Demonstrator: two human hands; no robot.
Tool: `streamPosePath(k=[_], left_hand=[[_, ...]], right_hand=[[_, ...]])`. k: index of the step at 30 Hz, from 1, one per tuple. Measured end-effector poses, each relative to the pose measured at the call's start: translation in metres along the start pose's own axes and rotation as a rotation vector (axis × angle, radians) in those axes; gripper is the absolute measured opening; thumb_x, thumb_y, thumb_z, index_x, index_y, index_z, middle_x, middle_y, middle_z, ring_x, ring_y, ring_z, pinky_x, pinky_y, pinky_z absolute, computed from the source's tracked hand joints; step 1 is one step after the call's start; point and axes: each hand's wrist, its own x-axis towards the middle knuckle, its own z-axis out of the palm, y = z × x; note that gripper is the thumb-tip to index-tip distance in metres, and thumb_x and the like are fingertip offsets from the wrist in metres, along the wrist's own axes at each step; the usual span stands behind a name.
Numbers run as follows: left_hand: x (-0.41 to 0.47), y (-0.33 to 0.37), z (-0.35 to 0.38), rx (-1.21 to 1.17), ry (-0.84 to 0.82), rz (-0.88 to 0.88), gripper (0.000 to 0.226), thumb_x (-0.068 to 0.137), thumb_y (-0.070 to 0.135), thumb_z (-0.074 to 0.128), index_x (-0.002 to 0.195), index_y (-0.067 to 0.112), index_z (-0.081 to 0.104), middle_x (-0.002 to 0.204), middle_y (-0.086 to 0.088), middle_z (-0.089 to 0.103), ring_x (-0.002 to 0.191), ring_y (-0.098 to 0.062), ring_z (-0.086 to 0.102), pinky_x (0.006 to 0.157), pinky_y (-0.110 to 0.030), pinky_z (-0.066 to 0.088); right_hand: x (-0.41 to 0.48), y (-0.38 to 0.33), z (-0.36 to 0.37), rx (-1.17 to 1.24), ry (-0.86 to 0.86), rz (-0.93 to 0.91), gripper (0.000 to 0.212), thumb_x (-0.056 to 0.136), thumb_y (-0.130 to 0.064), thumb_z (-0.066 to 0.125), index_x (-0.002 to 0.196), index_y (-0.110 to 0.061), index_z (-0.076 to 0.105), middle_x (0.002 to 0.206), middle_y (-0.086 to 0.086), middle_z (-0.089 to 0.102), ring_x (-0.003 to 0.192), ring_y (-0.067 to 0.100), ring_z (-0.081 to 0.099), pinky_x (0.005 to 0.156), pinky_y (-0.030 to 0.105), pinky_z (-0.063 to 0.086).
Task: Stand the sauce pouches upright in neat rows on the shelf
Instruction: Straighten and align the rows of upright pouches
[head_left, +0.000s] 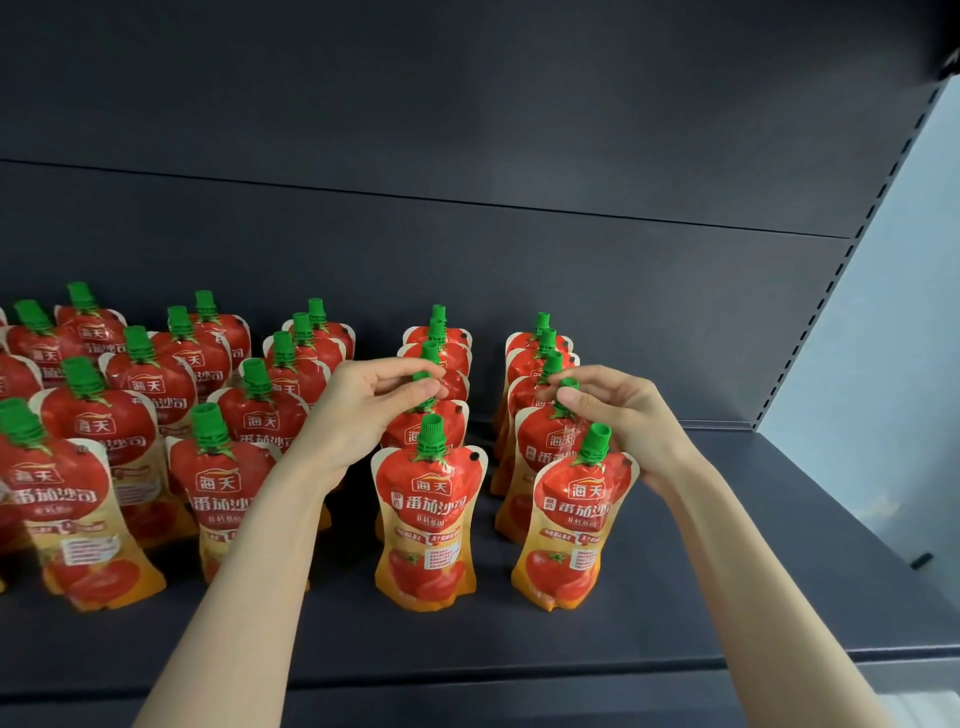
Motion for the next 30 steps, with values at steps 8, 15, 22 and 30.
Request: streamPosePath(k=[8,15,22,30], left_hand=[[-0.003,-0.002,0.000,0.008,-0.007,0.011,0.019,0.086,0.016,0.063,0.102,0.025,0.068,0.096,0.009,0.072,0.094,0.003,0.065,0.072,-0.012,0.053],[-0.001,-0.002,0.000,0.038,-0.002,0.009,0.022,0.086,0.017,0.062,0.106,0.021,0.068,0.099,0.006,0.072,0.096,-0.002,0.066,0.077,-0.016,0.055],[-0.006,0.001,0.001,0.071,-0.012,0.003,0.028,0.087,0.021,0.061,0.115,0.019,0.065,0.113,0.002,0.068,0.103,-0.004,0.062,0.081,-0.017,0.053],[-0.034,0.026,0.005,0.101,0.137,0.168,0.027,0.091,0.028,0.054,0.118,0.025,0.060,0.108,0.026,0.058,0.097,0.025,0.049,0.086,-0.004,0.038]], right_hand=[[-0.001,-0.004,0.001,0.015,-0.028,0.005,0.014,0.087,-0.009,0.059,0.097,-0.013,0.068,0.091,-0.004,0.075,0.087,0.014,0.071,0.064,0.022,0.056],[-0.003,-0.005,0.002,0.008,-0.026,0.024,0.015,0.088,-0.011,0.059,0.100,-0.014,0.068,0.096,-0.001,0.074,0.088,0.015,0.071,0.065,0.024,0.056],[-0.006,-0.008,0.000,-0.038,0.010,0.075,0.022,0.089,-0.020,0.059,0.110,-0.018,0.066,0.109,0.001,0.071,0.098,0.016,0.069,0.079,0.034,0.058],[-0.035,-0.024,0.001,-0.169,0.159,-0.045,0.028,0.092,-0.031,0.053,0.113,-0.017,0.064,0.109,-0.009,0.067,0.094,-0.006,0.063,0.076,0.012,0.049]])
